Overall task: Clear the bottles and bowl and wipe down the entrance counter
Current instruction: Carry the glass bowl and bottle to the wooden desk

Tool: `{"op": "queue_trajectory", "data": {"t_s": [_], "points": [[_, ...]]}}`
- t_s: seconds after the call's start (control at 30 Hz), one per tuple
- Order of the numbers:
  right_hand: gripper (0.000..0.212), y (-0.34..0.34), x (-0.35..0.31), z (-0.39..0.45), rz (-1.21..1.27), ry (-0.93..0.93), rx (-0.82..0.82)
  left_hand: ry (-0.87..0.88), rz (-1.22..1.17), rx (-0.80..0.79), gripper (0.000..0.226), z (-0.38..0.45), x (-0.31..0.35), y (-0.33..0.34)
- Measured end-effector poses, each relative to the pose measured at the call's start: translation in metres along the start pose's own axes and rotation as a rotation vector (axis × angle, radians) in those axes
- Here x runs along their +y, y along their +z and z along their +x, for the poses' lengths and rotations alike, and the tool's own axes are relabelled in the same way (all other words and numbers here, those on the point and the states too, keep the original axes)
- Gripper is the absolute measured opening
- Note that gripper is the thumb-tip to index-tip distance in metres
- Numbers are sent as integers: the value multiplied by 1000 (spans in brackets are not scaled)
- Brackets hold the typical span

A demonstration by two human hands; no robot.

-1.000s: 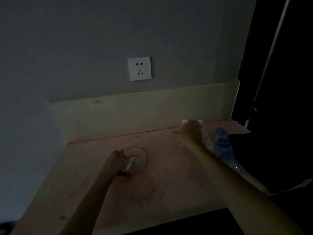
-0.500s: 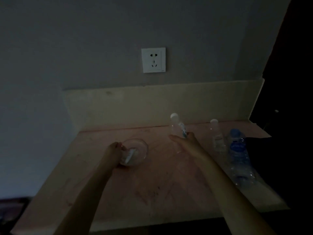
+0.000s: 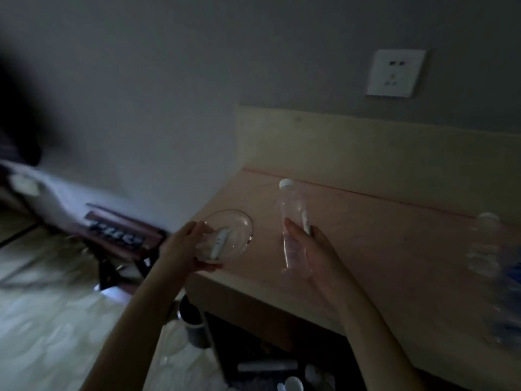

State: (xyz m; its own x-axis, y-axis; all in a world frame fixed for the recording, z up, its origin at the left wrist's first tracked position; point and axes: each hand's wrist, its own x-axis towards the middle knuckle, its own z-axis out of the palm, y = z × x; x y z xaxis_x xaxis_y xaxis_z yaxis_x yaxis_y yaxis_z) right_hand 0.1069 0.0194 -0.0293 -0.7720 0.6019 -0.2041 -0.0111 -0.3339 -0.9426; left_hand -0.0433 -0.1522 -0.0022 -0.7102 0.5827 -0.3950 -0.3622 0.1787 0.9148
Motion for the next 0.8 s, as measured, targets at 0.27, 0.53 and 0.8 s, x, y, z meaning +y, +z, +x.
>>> {"op": "queue_trajectory", "data": {"t_s": [0.27,0.53,0.8], "points": [[55,121,49,-16,-73,44,-361,184,-93,453,25,-95,-63,-115],[52,254,153,-28,-157,321,-636,156,-324,776,34,-170,-133,-237],[88,442,276,-39,-358,464,-815,91,-288,1062,25,-190,-198,-410]]}}
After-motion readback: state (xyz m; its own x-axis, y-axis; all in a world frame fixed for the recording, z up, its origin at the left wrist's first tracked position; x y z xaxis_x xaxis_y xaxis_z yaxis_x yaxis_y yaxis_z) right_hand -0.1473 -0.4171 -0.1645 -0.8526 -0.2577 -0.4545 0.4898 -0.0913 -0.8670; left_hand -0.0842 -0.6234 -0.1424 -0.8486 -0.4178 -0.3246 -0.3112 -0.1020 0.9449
